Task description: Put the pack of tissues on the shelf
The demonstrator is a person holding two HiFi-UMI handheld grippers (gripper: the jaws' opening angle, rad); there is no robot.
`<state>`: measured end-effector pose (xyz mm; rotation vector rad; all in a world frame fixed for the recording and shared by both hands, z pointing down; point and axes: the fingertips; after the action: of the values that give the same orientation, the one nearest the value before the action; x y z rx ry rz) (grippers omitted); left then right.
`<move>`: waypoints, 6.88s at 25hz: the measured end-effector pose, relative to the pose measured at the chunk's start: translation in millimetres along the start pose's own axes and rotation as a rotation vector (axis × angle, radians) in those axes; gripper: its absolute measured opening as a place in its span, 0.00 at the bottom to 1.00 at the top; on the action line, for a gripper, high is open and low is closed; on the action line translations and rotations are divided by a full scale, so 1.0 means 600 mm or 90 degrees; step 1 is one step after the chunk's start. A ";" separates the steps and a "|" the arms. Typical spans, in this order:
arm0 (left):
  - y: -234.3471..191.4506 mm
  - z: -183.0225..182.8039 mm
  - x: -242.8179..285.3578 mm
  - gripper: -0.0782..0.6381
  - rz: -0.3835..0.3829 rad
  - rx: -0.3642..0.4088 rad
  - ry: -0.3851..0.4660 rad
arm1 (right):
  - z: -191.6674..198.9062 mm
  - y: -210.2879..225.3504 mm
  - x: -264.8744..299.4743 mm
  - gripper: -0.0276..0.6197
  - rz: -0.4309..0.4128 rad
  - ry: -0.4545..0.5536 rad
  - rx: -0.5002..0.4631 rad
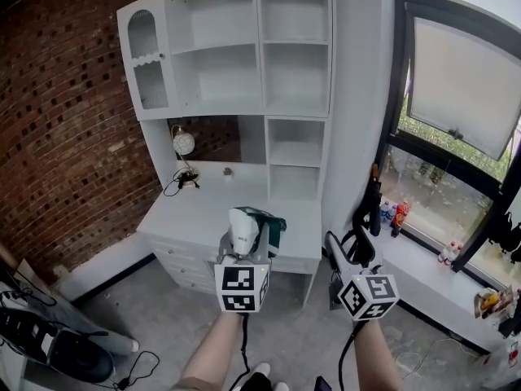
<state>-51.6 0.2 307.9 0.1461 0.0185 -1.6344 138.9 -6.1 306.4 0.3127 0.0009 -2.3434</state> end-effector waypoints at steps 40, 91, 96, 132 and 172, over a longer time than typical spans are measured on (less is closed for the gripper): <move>-0.076 0.099 0.452 0.26 0.116 -0.073 -0.020 | 0.136 0.196 0.378 0.53 0.064 -0.039 0.002; 0.083 0.204 0.796 0.26 0.291 -0.481 -0.108 | 0.273 0.428 0.653 0.45 -0.158 -0.065 0.199; 0.069 0.209 0.804 0.26 0.316 -0.500 -0.113 | 0.278 0.412 0.670 0.37 -0.170 -0.068 0.194; -0.041 0.268 0.786 0.67 0.293 -0.355 -0.114 | 0.270 0.436 0.674 0.12 -0.116 -0.030 0.189; 0.030 0.349 0.964 0.26 0.167 -0.060 -0.176 | 0.345 0.594 0.773 0.14 0.142 -0.248 -0.097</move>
<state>-86.8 -596.3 455.6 -0.1460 -0.1307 -1.3762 23.5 -602.0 435.9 -0.2115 -0.0411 -2.1318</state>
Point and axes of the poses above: the fingertips, and each gripper's own axes: x forward along the fingers, y to its right, z out of its underside, and after that the axes turned 13 degrees about -z, right-handed
